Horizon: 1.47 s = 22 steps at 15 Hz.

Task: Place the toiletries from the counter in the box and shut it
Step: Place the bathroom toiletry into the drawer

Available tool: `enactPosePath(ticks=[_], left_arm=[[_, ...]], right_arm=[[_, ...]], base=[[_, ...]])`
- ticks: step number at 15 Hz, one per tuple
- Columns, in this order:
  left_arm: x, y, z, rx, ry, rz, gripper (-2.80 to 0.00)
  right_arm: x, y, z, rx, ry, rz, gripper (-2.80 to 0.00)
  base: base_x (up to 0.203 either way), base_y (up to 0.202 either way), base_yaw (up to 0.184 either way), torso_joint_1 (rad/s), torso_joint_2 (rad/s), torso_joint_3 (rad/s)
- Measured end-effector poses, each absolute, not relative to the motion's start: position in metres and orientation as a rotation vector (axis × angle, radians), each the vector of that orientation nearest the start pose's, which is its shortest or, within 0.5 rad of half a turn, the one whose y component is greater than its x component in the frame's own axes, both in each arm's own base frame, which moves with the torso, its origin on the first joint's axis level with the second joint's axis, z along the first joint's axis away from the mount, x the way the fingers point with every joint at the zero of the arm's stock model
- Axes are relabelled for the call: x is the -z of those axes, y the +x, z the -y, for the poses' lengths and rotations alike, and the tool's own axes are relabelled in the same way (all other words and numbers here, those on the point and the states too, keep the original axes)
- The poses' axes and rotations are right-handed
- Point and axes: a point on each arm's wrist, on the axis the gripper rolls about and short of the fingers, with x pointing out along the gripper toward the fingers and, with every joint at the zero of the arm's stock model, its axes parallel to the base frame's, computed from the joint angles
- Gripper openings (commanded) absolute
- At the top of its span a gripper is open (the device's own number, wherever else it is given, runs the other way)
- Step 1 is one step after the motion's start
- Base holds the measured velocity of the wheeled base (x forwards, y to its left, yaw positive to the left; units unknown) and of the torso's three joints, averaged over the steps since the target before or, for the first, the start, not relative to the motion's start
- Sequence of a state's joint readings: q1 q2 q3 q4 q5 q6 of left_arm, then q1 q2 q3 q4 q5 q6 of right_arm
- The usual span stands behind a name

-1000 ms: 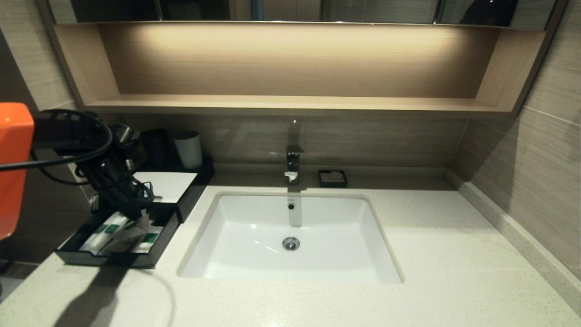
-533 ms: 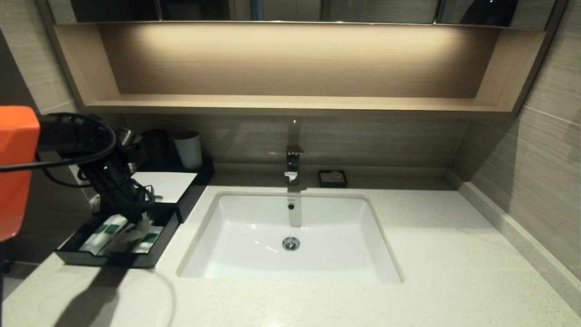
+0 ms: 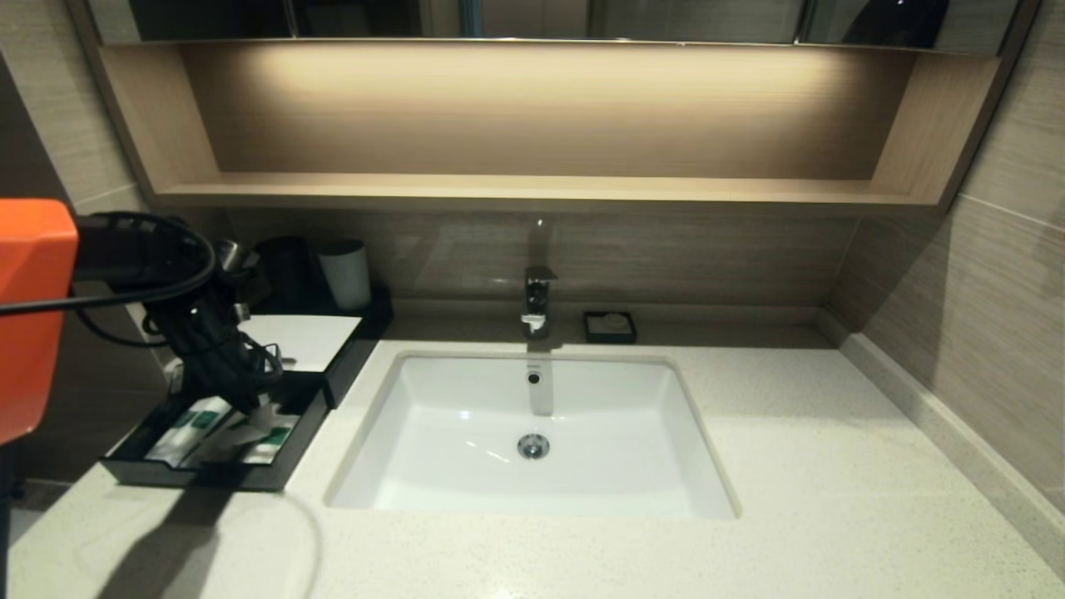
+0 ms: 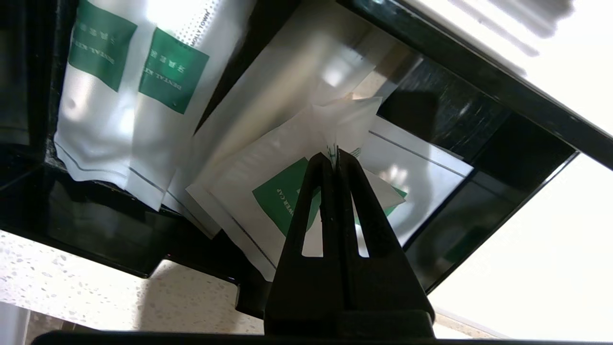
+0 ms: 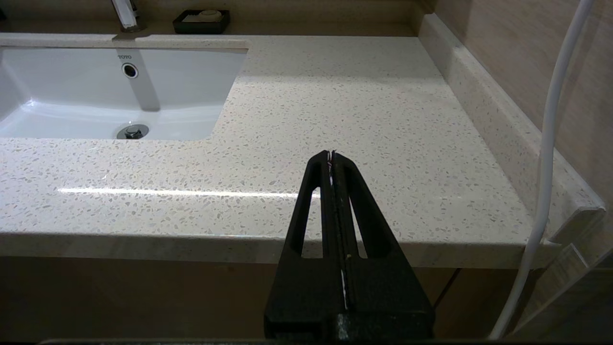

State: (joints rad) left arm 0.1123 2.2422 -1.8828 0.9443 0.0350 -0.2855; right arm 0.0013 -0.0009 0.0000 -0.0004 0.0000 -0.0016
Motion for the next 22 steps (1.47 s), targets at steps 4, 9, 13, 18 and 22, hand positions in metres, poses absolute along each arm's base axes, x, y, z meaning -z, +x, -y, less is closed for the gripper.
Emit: enactPosePath(ticks=[4,9,13,18,22], left_arm=[[-0.142,0.402,-0.052,-0.323,-0.301,-1.280,0.00],[-0.146,0.400,-0.055,-0.330,-0.306,-1.271,0.00],[-0.159,0.395,-0.059,-0.338,-0.315,-1.240,0.00],[-0.181,0.381,-0.065,-0.359,-0.338,-1.208,0.00],[-0.202,0.367,-0.066,-0.372,-0.367,-1.174,-2.80]], right_arm=[[-0.075,-0.023,0.000,-0.001,-0.001,0.001,-2.80],[-0.075,-0.023,0.000,-0.001,-0.001,0.001,-2.80],[-0.075,-0.023,0.000,-0.001,-0.001,0.001,-2.80],[-0.075,-0.023,0.000,-0.001,-0.001,0.001,-2.80],[-0.076,-0.023,0.000,-0.001,-0.001,0.001,-2.80]], base=[[0.000,0.000,0.000,0.000,0.00,0.000],[0.000,0.000,0.000,0.000,0.00,0.000],[0.000,0.000,0.000,0.000,0.00,0.000],[0.000,0.000,0.000,0.000,0.00,0.000],[0.000,0.000,0.000,0.000,0.00,0.000]])
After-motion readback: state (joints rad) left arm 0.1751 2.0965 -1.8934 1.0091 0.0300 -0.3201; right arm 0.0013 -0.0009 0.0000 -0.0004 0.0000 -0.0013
